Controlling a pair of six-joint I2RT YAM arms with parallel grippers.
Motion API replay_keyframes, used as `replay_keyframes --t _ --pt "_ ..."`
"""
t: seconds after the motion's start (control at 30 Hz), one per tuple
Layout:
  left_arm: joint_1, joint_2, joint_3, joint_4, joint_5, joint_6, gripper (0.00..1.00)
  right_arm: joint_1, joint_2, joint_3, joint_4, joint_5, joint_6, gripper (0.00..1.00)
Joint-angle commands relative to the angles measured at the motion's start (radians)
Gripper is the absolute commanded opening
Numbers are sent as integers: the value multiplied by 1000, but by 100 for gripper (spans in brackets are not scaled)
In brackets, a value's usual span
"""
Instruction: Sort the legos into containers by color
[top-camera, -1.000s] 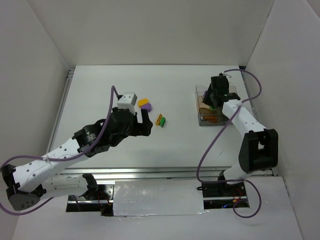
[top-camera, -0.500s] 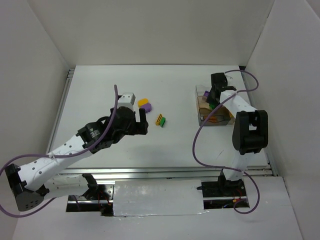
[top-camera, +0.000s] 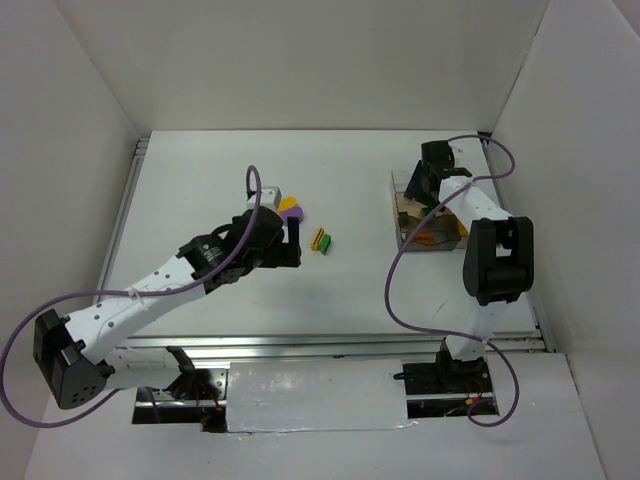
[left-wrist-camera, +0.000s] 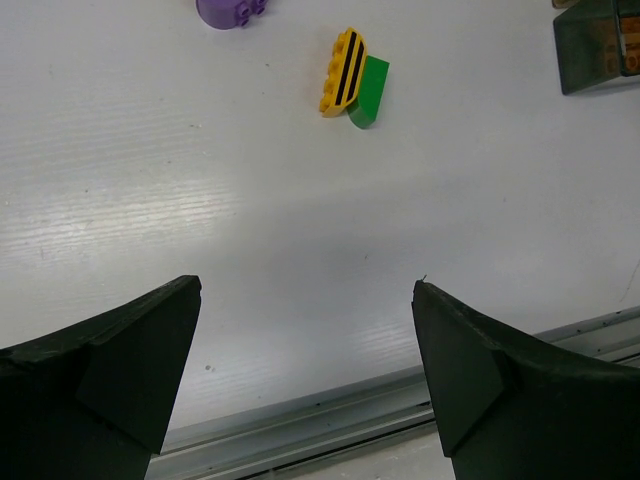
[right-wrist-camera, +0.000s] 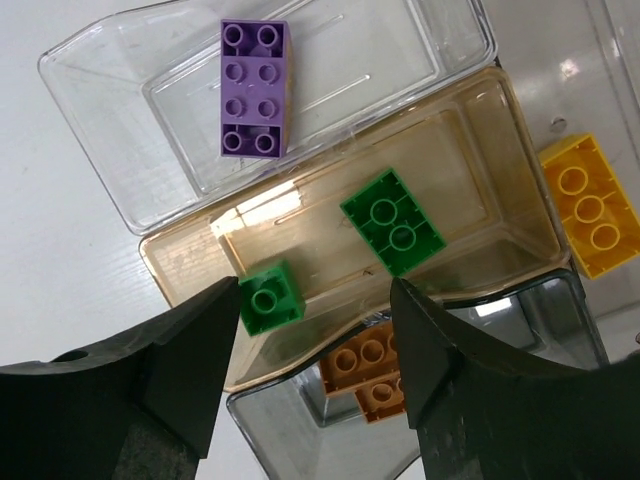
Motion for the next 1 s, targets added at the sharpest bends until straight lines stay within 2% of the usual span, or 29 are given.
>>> replay_keyframes --t 0.0,0.07,0.17,0.2,0.27,0.33,0.4,0.47,0.53,0.7,0.87,0.97 --pt "8 39 24 58 26 29 100 -3 -58 14 -7 -20 10 69" --pt "9 70 36 75 24 38 99 6 -111 -15 -13 -46 25 69" --pt "17 189 81 87 4 65 98 47 -297 -131 39 -132 40 70" --pt "23 221 107 92 4 73 95 69 -402 -188 59 -188 51 70" --pt "34 283 131 112 12 93 92 84 -501 -243 82 -276 57 71" --pt "45 389 191 123 17 134 88 110 -645 -329 117 -393 74 72" --pt "55 505 243 124 26 197 84 124 -757 -372 130 -445 82 74" --pt "63 620 326 121 58 254 83 136 -816 -412 117 -508 73 74" --pt "66 723 407 97 37 265 84 138 -880 -418 56 -503 48 74" --pt "69 837 499 98 47 276 85 138 -1003 -444 -1 -511 17 75" --pt "72 903 507 130 69 282 73 136 -1058 -447 -39 -531 11 75" --pt "75 927 483 168 82 292 71 136 -1077 -454 -41 -538 11 76"
